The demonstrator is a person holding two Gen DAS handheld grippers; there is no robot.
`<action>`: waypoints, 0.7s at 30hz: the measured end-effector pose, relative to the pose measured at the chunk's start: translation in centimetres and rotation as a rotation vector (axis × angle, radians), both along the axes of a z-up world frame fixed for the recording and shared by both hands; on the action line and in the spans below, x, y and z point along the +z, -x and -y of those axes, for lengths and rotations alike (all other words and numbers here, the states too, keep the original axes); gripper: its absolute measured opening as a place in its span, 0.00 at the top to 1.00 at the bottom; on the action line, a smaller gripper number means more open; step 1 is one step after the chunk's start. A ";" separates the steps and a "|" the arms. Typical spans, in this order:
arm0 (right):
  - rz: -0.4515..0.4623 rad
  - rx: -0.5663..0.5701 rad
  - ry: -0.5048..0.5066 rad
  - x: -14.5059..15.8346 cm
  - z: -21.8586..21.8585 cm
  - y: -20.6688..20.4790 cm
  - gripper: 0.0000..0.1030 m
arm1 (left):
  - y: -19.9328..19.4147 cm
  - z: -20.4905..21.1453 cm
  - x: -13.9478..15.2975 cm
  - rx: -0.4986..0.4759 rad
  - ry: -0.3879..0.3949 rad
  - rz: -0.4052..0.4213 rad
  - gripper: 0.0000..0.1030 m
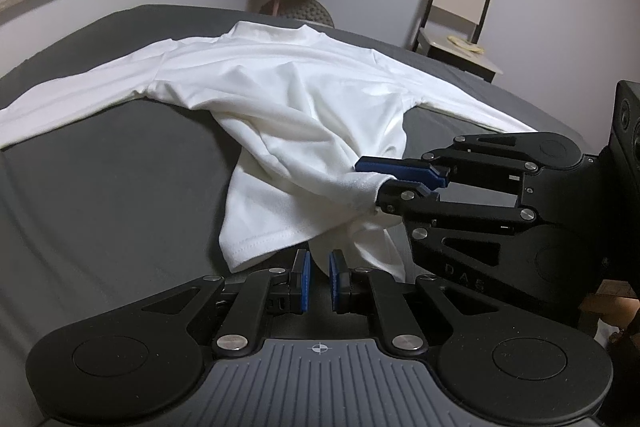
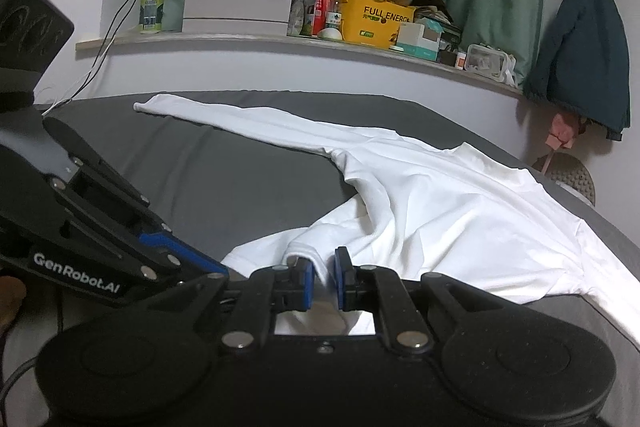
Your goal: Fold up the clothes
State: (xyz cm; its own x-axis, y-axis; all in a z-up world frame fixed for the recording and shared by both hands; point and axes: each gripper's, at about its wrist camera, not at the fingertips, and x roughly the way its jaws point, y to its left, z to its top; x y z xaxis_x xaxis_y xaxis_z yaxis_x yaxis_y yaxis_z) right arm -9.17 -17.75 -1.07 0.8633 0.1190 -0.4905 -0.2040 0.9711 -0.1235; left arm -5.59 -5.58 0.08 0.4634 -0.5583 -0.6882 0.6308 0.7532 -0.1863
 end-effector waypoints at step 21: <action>-0.010 -0.001 0.000 -0.1 -0.1 0.0 0.89 | 0.0 -0.2 -0.3 -0.016 0.009 -0.012 0.91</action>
